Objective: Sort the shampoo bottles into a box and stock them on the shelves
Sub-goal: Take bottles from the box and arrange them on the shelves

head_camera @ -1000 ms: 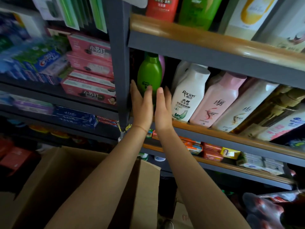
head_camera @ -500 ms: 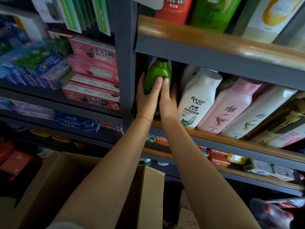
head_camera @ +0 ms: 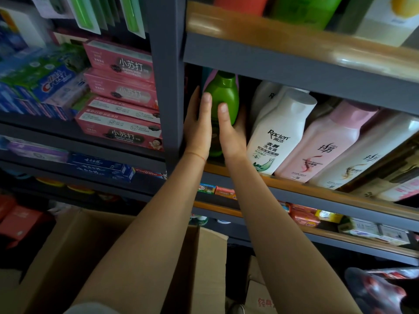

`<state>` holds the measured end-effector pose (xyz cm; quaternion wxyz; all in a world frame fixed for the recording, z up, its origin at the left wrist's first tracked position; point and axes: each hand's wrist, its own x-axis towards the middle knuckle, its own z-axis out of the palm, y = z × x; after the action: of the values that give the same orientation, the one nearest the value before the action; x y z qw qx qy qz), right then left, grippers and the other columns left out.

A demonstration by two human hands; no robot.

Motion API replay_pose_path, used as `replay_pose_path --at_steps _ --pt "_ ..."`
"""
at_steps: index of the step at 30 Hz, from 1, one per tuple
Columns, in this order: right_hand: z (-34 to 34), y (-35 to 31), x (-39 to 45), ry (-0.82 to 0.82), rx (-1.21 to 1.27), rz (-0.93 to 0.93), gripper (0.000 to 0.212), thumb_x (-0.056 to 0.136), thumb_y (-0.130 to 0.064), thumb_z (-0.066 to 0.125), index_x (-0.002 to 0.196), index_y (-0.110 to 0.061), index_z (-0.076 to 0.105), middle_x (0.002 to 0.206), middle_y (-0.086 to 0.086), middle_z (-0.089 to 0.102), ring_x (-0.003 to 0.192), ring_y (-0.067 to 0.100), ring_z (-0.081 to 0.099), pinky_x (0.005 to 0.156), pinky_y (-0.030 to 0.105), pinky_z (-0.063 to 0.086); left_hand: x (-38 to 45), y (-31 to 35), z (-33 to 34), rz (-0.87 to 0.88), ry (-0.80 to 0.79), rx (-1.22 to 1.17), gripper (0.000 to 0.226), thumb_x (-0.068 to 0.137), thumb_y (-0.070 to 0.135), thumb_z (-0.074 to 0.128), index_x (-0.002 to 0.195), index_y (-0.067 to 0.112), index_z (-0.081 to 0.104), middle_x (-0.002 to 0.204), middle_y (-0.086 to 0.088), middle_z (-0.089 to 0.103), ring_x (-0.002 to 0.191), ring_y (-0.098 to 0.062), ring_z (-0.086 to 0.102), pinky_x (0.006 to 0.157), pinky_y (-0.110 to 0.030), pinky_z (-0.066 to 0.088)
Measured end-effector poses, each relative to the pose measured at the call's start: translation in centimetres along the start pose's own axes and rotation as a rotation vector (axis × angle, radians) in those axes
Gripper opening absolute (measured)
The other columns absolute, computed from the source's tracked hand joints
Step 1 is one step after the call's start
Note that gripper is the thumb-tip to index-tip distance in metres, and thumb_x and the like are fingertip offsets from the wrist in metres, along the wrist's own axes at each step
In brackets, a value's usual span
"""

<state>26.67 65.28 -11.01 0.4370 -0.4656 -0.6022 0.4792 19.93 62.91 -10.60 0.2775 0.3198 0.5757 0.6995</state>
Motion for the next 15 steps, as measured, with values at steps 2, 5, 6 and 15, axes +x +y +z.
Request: replay_pose_path --at_steps 2,5,6,15 --pt "-0.14 0.36 0.30 -0.021 0.016 -0.003 0.092 0.070 -0.073 0.055 0.145 -0.021 0.041 0.128 -0.006 0.060 0.112 0.002 0.057 0.089 0.006 0.041 0.10 -0.05 -0.09 0.015 -0.033 -0.002 0.116 0.064 0.097 0.038 0.151 0.021 0.039 0.152 0.002 0.046 0.138 -0.009 0.043 0.116 -0.034 0.036" --pt "-0.26 0.73 0.68 -0.041 0.065 -0.023 0.071 0.084 -0.053 0.062 0.142 -0.017 0.044 0.116 -0.007 0.060 0.091 -0.017 0.054 0.071 -0.003 0.039 0.39 -0.20 -0.22 0.024 -0.052 0.006 0.132 0.050 0.105 0.034 0.151 0.020 0.040 0.152 0.002 0.046 0.138 -0.010 0.043 0.117 -0.035 0.036" --pt "-0.20 0.87 0.83 -0.038 0.074 -0.035 0.070 0.082 -0.052 0.062 0.140 -0.018 0.044 0.113 -0.009 0.061 0.088 -0.022 0.052 0.069 -0.003 0.039 0.50 -0.34 -0.25 0.030 -0.064 0.014 0.132 0.050 0.105 0.034 0.150 0.020 0.041 0.151 0.001 0.048 0.137 -0.010 0.045 0.116 -0.035 0.037" --pt "0.01 0.80 0.58 -0.038 0.053 -0.010 0.081 0.066 -0.075 0.056 0.133 -0.031 0.050 0.108 -0.019 0.061 0.096 -0.017 0.053 0.081 0.006 0.041 0.51 -0.30 -0.32 0.037 -0.123 0.037 0.097 0.069 0.075 0.040 0.146 0.016 0.047 0.138 0.001 0.058 0.119 -0.004 0.054 0.092 -0.004 0.043"
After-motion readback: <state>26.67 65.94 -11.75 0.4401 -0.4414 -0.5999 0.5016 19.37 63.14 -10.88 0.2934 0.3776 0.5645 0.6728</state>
